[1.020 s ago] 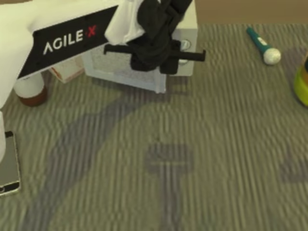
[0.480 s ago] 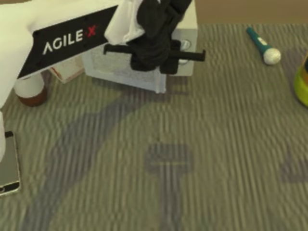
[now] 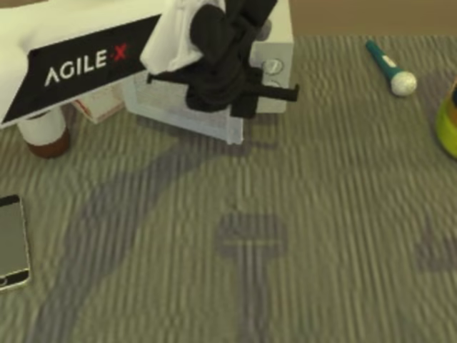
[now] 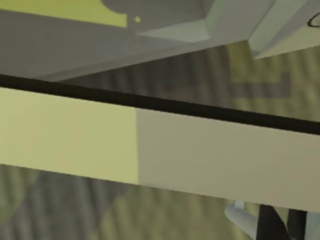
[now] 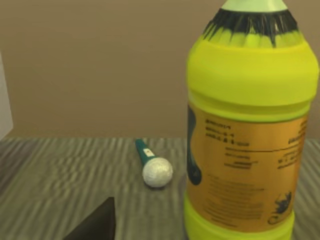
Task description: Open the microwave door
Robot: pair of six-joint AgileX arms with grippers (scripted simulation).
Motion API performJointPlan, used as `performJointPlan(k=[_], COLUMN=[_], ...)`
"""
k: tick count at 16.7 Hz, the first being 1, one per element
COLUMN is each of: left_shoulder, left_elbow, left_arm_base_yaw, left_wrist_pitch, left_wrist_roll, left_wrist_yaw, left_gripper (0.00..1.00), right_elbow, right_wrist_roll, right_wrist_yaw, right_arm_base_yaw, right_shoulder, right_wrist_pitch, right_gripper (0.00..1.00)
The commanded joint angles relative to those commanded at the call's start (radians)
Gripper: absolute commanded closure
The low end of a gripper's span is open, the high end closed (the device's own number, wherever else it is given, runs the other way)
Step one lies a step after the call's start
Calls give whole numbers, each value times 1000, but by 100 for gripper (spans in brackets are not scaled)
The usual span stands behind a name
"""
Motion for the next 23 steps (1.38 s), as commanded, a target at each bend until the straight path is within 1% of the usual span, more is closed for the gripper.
performJointPlan(k=[4,23], left_shoulder=[-39,-39], left_elbow=[-47,-47], left_arm_base_yaw=[8,8], left_wrist_pitch=[30,30], left_wrist_roll=[42,42], left_wrist_yaw=[21,21], left_gripper=[100,100], right_elbow=[0,0], right_wrist_roll=[0,0], right_wrist_yaw=[0,0], right_arm_base_yaw=[0,0], right_shoulder=[0,0], right_wrist_pitch=[0,0], right_gripper=[0,0])
